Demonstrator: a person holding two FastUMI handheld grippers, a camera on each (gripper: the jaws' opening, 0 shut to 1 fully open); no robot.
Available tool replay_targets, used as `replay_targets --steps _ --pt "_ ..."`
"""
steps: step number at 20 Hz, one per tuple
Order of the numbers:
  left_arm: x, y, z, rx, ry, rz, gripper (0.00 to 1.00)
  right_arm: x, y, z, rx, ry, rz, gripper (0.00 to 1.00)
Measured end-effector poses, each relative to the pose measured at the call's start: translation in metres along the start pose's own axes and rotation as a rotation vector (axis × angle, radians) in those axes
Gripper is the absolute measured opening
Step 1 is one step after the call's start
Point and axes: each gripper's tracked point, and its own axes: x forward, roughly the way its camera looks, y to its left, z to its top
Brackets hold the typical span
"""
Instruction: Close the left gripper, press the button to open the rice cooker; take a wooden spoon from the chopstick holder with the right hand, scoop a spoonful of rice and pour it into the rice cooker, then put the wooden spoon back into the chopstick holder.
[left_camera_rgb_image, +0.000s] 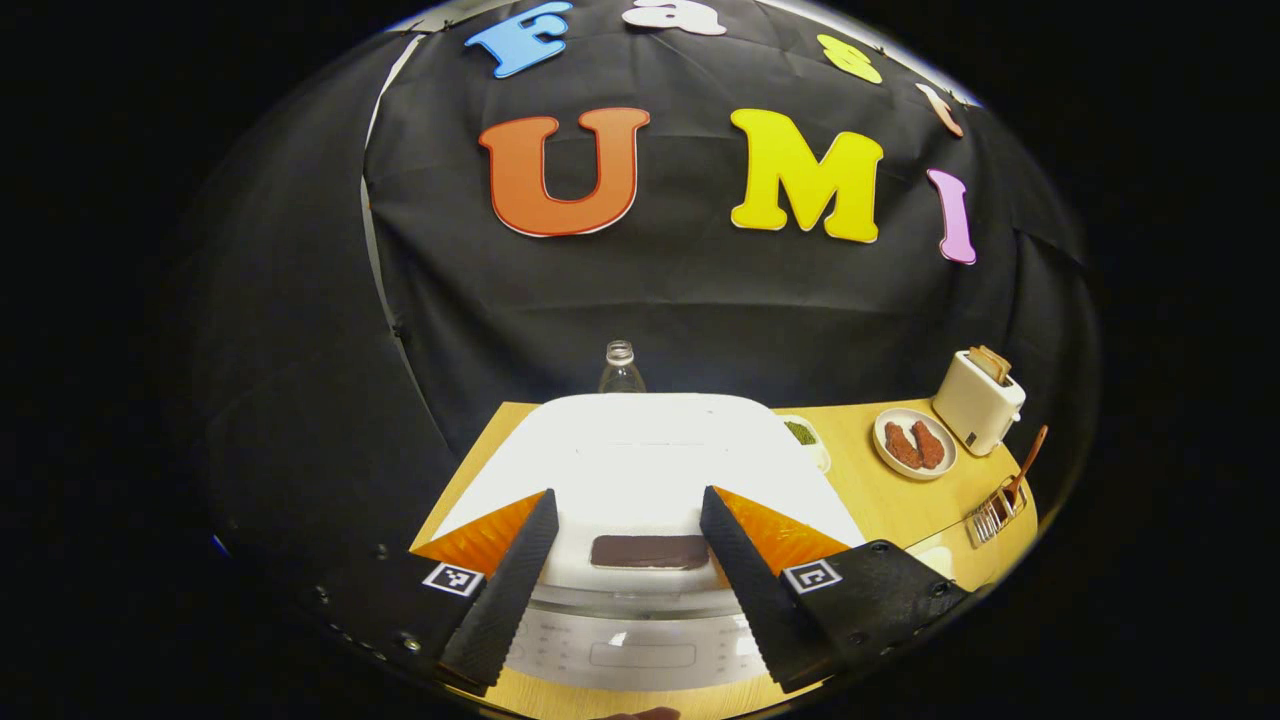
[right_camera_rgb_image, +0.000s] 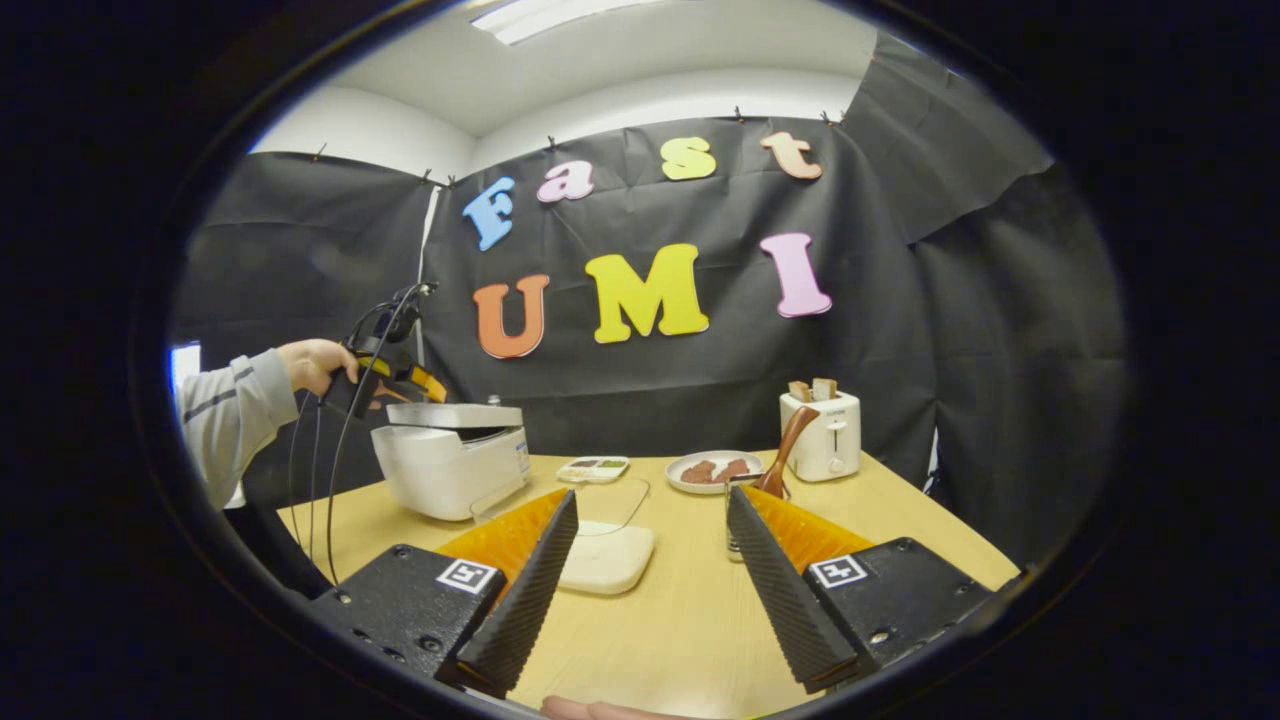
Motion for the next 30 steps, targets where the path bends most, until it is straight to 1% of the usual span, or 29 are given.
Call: replay_targets --steps 3,4,5,7,8,9,11,15,18,21,24,27,30 --pt "0.007 -0.002 -0.025 0.018 0.044 -0.022 0.94 0.008 0.003 -0.013 0.038 0.042 0.015 0.98" --pt "0.008 -0.003 -0.027 0.003 0.036 -0.033 0.95 0.01 0.005 -0.017 0.047 0.06 0.021 0.98" --pt "0.008 -0.002 -0.021 -0.009 -0.006 -0.044 0.95 0.011 0.005 -0.02 0.05 0.077 0.02 0.98" --pt "0.011 -0.002 -0.024 -0.006 -0.043 -0.06 0.95 0.013 0.003 -0.022 0.046 0.091 0.014 0.99" --pt "0.013 -0.002 -0.025 -0.012 -0.058 -0.063 1.0 0.014 0.003 -0.021 0.044 0.091 0.008 0.99" --pt "0.013 -0.001 -0.026 -0.02 -0.071 -0.065 0.96 0.014 0.002 -0.02 0.046 0.088 0.004 0.99" --pt "0.013 -0.001 -0.025 -0.029 -0.098 -0.064 0.97 0.014 0.003 -0.017 0.037 0.084 0.001 0.98" --pt "0.005 0.0 -0.026 0.015 -0.131 -0.027 0.96 0.012 -0.002 0.007 -0.022 0.028 -0.028 0.98" --pt "-0.016 -0.011 -0.029 0.052 -0.15 -0.023 0.93 0.013 -0.008 0.029 -0.064 -0.014 -0.066 0.98" --pt "-0.049 -0.022 -0.015 0.085 -0.215 -0.004 0.93 0.016 -0.006 0.049 -0.091 -0.042 -0.09 0.98" --pt "-0.094 -0.043 -0.002 0.067 -0.313 -0.018 0.93 0.017 -0.007 0.065 -0.104 -0.051 -0.121 0.98" --pt "-0.14 -0.059 0.002 0.039 -0.373 -0.039 0.93 0.018 -0.002 0.089 -0.096 -0.078 -0.126 0.98" --pt "-0.181 -0.066 0.014 0.019 -0.449 -0.035 0.93 0.016 0.003 0.109 -0.088 -0.1 -0.123 0.98"
